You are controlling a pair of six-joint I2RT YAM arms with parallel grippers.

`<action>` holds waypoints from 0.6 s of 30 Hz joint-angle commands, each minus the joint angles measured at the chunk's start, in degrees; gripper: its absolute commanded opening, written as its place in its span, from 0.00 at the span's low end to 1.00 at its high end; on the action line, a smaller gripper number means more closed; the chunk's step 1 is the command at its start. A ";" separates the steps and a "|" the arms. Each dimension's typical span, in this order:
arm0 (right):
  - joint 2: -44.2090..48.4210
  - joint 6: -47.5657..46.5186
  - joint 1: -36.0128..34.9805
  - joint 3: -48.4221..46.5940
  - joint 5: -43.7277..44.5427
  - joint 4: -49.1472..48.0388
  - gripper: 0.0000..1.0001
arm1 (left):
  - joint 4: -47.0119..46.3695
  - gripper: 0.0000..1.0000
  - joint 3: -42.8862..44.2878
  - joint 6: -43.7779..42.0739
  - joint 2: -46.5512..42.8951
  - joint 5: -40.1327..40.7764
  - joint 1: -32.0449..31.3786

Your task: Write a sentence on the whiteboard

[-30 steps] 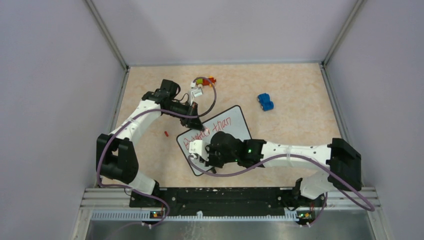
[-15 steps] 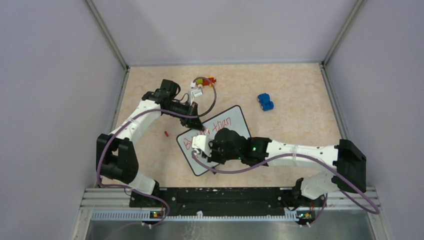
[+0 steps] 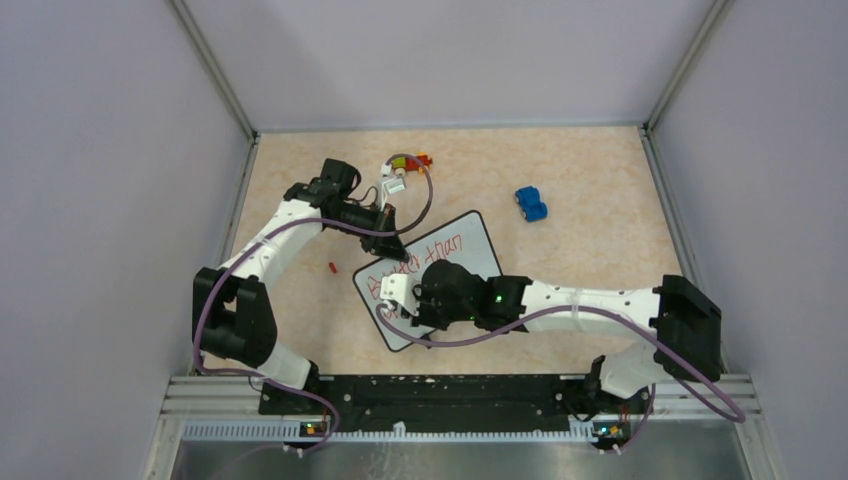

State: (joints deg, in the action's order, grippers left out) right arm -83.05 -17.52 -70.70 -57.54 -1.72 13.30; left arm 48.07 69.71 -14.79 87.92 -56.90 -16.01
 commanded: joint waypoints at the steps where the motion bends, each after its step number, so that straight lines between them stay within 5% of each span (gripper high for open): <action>1: -0.78 -0.41 0.32 -2.00 0.85 -0.85 0.00 | 1.14 0.00 -0.52 -0.93 -0.65 0.23 -0.58; 18: -3.15 -0.68 -0.50 -2.81 -1.90 -0.65 0.00 | 1.14 0.00 -0.54 -1.03 -0.37 0.33 -0.65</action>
State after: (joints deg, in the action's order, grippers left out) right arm -85.23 -17.52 -71.13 -57.54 -4.45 13.32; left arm 48.05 69.71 -14.94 87.92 -56.90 -16.01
